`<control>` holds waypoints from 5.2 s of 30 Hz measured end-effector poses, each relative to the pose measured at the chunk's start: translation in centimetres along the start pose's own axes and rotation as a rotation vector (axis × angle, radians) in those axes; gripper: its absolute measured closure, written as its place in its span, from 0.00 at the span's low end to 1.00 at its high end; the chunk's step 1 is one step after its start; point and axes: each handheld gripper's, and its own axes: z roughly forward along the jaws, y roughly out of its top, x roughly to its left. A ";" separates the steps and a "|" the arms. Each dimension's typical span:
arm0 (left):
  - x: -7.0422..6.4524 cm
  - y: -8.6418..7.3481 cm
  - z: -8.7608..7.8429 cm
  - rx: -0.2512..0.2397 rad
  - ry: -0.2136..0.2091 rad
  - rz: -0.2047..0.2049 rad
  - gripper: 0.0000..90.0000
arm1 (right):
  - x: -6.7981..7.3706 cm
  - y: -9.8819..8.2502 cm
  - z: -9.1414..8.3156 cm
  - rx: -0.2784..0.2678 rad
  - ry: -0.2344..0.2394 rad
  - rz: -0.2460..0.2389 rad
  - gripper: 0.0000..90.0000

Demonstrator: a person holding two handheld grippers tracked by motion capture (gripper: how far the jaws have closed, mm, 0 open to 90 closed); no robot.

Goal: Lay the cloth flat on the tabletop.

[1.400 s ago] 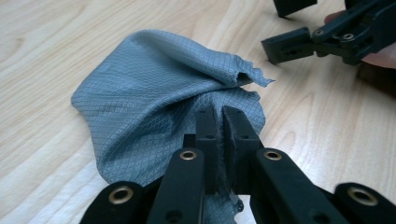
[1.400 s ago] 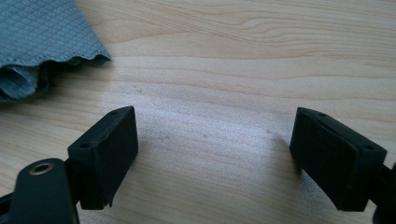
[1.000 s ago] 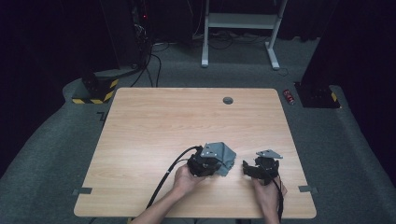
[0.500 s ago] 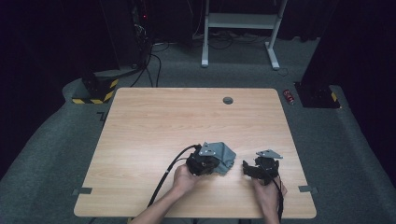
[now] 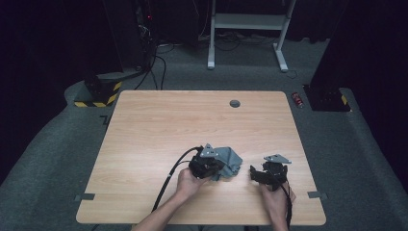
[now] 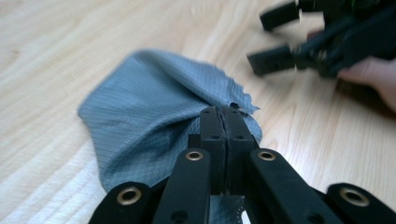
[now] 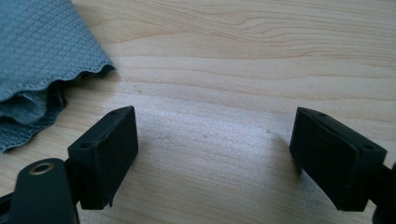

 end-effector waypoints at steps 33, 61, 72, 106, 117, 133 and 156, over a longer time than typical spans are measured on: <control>-0.2 -2.3 -2.9 0.043 0.117 0.044 0.68 | 6.0 0.1 -1.8 -0.080 0.357 -0.216 0.76; 3.4 -2.5 -4.6 0.044 0.265 -0.042 1.00 | 6.0 0.1 -1.4 -0.038 0.297 -0.258 1.00; 5.7 -6.1 -5.8 0.145 0.318 -0.156 0.96 | 5.8 -0.2 -1.6 -0.034 0.287 -0.265 0.99; 2.8 -2.1 -2.7 0.090 0.166 -0.019 1.00 | 6.4 -0.1 -1.1 -0.033 0.289 -0.281 0.99; 1.8 -2.3 -1.3 0.140 0.110 0.014 0.78 | 6.4 0.0 -1.1 -0.024 0.286 -0.282 0.99; 3.2 -2.1 -2.1 0.124 0.171 -0.011 1.00 | 6.3 -0.1 -1.2 -0.016 0.272 -0.290 0.99; 8.9 -7.0 -6.4 0.038 0.348 -0.292 0.75 | 5.9 0.5 -3.0 -0.091 0.285 -0.276 0.86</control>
